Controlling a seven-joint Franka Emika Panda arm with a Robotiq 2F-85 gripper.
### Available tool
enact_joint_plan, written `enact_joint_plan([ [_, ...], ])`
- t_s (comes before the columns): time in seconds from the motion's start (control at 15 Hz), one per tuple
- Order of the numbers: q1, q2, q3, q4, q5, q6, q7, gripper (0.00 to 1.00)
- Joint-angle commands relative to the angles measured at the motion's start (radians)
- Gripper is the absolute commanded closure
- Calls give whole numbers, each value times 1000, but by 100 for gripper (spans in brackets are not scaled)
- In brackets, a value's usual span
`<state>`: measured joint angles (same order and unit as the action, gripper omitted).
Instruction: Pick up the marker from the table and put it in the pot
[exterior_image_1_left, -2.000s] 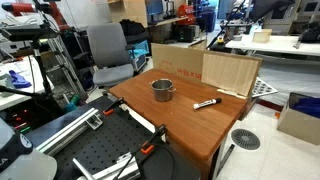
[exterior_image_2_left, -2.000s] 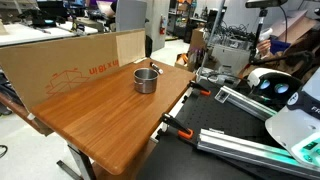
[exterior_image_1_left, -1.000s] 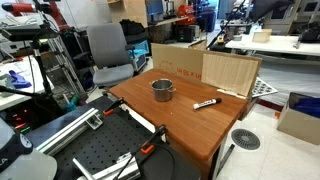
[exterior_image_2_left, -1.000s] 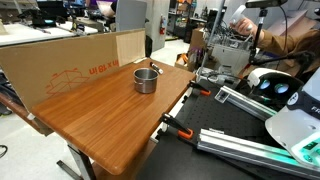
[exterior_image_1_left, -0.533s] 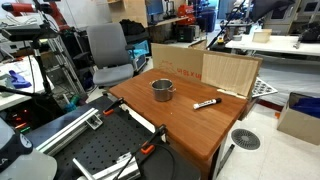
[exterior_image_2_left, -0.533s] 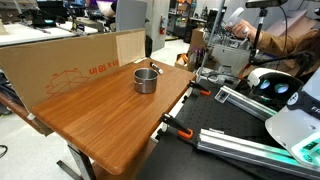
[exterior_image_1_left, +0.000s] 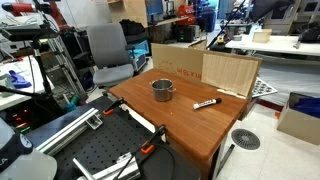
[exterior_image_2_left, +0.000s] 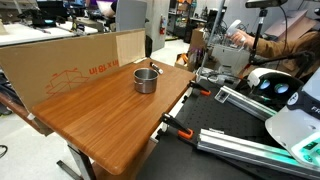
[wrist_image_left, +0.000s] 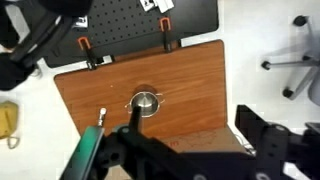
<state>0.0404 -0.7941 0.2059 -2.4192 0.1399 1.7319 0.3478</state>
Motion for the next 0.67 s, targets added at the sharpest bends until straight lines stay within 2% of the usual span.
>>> enact_joint_plan([
  [0.0,-36,13,-69,-12,-13,40,-60,0],
  [0.33,-105,38,-195,-18,-27,95,-158,0],
  [0.6,-142,97,-271,7,-17,159,-203,0],
])
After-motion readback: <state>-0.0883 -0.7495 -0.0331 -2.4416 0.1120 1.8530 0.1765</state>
